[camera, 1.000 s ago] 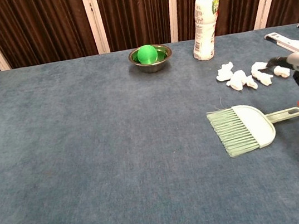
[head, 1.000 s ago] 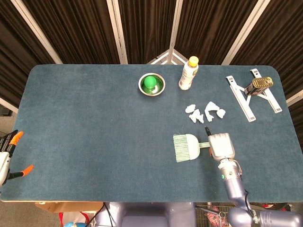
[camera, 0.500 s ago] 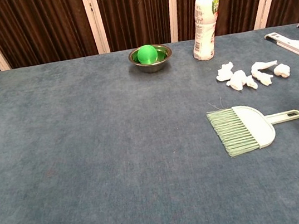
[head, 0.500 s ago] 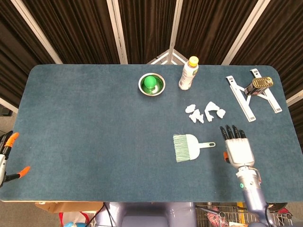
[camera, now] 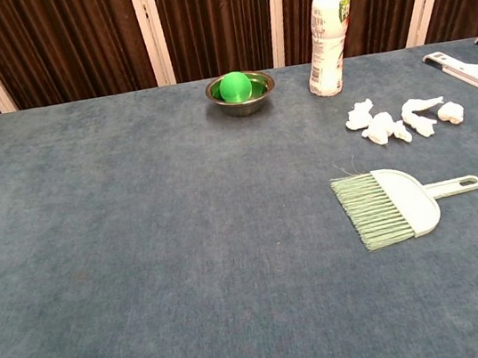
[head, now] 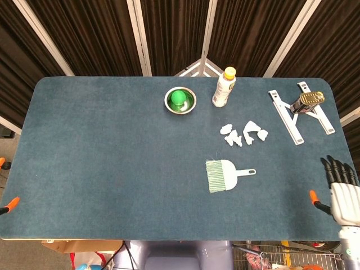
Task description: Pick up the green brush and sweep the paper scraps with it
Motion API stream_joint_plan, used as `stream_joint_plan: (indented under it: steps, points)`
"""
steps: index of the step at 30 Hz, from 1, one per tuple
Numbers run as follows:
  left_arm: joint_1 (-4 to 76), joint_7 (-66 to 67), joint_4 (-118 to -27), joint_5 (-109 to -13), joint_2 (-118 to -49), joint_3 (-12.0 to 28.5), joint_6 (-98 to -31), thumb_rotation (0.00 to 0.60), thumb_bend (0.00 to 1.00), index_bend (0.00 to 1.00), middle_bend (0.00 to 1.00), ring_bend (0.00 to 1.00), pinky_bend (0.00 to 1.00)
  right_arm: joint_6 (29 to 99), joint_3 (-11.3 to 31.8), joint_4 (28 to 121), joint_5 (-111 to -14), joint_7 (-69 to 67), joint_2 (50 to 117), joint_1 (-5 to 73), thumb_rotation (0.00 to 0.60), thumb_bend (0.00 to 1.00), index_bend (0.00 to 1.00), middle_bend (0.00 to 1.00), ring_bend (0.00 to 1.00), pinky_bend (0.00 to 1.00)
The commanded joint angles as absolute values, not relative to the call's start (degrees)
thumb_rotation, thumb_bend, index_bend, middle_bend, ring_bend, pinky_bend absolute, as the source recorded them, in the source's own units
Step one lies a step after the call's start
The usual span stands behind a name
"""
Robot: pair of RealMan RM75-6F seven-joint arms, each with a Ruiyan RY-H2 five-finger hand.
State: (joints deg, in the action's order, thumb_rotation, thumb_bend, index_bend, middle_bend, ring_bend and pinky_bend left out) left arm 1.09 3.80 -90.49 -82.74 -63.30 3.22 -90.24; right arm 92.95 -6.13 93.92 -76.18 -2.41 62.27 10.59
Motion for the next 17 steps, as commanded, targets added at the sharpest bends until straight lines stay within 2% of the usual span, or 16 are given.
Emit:
stream_joint_plan:
  steps: [1, 17]
  points:
    - [1.3, 3.2, -90.7, -81.4, -63.5, 3.8, -89.3, 0.6, 0.0, 0.0, 0.0, 0.0, 0.01, 92.9, -5.7, 92.1, -77.8, -3.9, 62.2, 9.4, 0.6, 0.36, 0.0, 0.0, 0.0, 0.0]
    - [2.4, 1.8, -91.1, -81.9, -63.4, 3.8, -87.1, 0.6, 0.0, 0.0, 0.0, 0.0, 0.01, 86.9, -3.3, 94.1, -77.3, -6.0, 60.7, 8.1, 0.6, 0.36, 0.0, 0.0, 0.0, 0.0]
